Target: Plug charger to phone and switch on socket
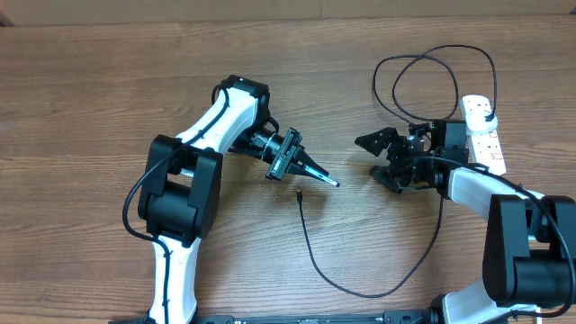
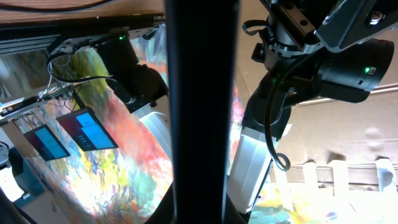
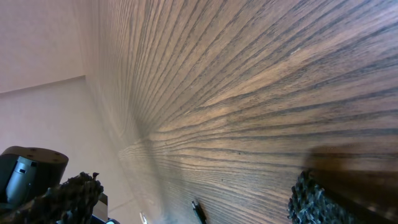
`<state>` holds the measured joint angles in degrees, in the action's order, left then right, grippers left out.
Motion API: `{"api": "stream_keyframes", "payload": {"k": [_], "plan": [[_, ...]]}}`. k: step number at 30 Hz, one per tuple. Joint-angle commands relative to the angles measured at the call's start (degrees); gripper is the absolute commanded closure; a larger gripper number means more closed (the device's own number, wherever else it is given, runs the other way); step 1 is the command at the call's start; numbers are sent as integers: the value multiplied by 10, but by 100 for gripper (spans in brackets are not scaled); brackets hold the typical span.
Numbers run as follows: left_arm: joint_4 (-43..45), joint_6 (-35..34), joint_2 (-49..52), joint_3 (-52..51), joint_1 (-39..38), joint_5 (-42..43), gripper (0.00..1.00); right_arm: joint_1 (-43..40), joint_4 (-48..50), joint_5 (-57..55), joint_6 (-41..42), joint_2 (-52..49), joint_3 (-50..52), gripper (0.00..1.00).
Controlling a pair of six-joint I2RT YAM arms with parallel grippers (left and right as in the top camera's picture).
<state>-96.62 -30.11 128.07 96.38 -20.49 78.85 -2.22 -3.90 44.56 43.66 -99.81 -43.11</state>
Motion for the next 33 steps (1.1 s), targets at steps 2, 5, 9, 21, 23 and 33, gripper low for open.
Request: {"api": "stream_keyframes", "payload": {"k": [2, 5, 9, 21, 23, 33], "plan": [[-3, -8, -19, 13, 2, 16, 96, 0, 4, -2, -5, -5, -1, 0], [-3, -8, -19, 13, 2, 16, 95, 0, 4, -2, -5, -5, -1, 0], [-3, -8, -19, 13, 2, 16, 96, 0, 4, -2, -5, -5, -1, 0], [-3, -10, -19, 13, 2, -6, 95, 0, 4, -2, -5, -5, -1, 0], [-3, -17, -19, 13, 2, -7, 96, 0, 4, -2, -5, -5, -1, 0], [-3, -17, -25, 13, -14, -45, 96, 0, 4, -2, -5, -5, -1, 0]]}}
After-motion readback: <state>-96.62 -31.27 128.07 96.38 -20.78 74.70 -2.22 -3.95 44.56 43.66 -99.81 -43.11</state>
